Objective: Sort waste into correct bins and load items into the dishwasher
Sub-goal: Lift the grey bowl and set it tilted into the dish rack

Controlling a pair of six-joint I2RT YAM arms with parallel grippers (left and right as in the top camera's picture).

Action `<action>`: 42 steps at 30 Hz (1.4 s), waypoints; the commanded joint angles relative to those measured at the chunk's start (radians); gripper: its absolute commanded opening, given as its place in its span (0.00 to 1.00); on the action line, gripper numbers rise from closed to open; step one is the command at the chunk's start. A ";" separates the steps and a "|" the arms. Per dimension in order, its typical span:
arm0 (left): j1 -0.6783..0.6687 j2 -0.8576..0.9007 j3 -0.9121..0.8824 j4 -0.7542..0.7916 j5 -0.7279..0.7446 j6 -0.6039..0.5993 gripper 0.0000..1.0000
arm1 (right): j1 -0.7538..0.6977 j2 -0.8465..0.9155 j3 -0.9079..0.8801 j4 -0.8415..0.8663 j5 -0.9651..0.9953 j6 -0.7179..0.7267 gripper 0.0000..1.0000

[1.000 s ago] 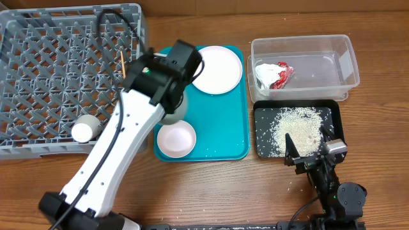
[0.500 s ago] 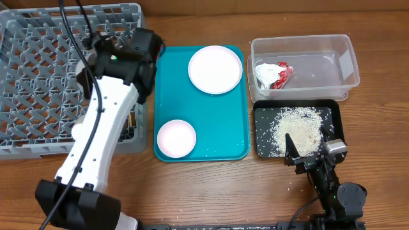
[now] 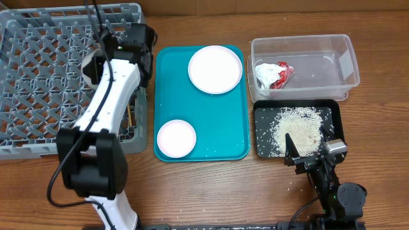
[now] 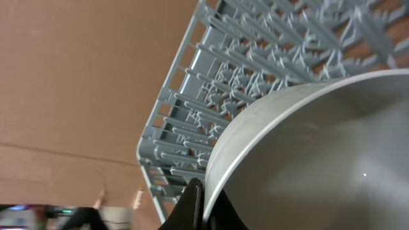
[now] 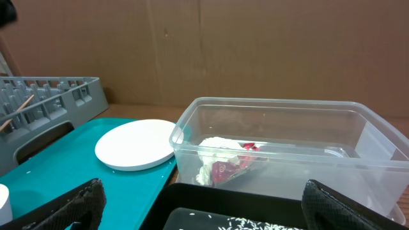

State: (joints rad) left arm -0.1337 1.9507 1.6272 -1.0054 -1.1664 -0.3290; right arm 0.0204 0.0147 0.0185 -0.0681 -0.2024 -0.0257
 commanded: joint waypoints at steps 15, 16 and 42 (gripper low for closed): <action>0.003 0.050 -0.007 -0.016 -0.020 0.064 0.04 | -0.003 -0.012 -0.011 0.007 0.002 0.003 1.00; 0.003 0.051 -0.009 -0.016 -0.026 0.064 0.04 | -0.003 -0.012 -0.011 0.008 0.002 0.003 1.00; -0.006 0.107 -0.016 0.015 -0.082 0.158 0.04 | -0.003 -0.012 -0.011 0.007 0.002 0.003 1.00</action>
State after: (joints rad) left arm -0.1314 2.0319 1.6230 -0.9787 -1.2652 -0.1795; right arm 0.0200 0.0147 0.0185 -0.0677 -0.2028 -0.0261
